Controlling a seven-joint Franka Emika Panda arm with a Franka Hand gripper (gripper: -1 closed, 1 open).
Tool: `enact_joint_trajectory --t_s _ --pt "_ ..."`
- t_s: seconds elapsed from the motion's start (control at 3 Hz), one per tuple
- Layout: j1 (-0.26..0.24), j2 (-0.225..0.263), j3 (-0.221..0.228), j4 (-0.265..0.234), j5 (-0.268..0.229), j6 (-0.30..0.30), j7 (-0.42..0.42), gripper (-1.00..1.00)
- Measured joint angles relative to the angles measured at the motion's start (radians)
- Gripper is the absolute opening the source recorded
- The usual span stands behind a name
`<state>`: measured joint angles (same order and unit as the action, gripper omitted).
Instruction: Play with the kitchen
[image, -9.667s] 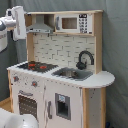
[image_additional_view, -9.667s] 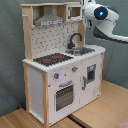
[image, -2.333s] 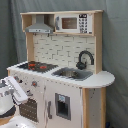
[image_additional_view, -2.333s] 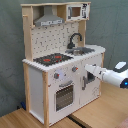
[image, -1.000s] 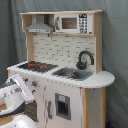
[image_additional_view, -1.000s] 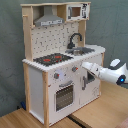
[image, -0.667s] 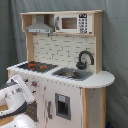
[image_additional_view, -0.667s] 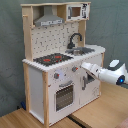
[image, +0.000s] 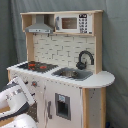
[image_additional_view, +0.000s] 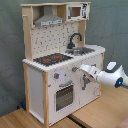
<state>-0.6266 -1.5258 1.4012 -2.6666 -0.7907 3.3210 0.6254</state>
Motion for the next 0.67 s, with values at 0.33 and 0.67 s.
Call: enact_joint_trajectory --t_s 0.33,0.67 --pt "-0.040 0.005 0.011 0.052 0.007 0.002 0.076 1.00" --pt "-0.111 0.005 -0.005 0.080 0.028 0.011 0.136 1.00"
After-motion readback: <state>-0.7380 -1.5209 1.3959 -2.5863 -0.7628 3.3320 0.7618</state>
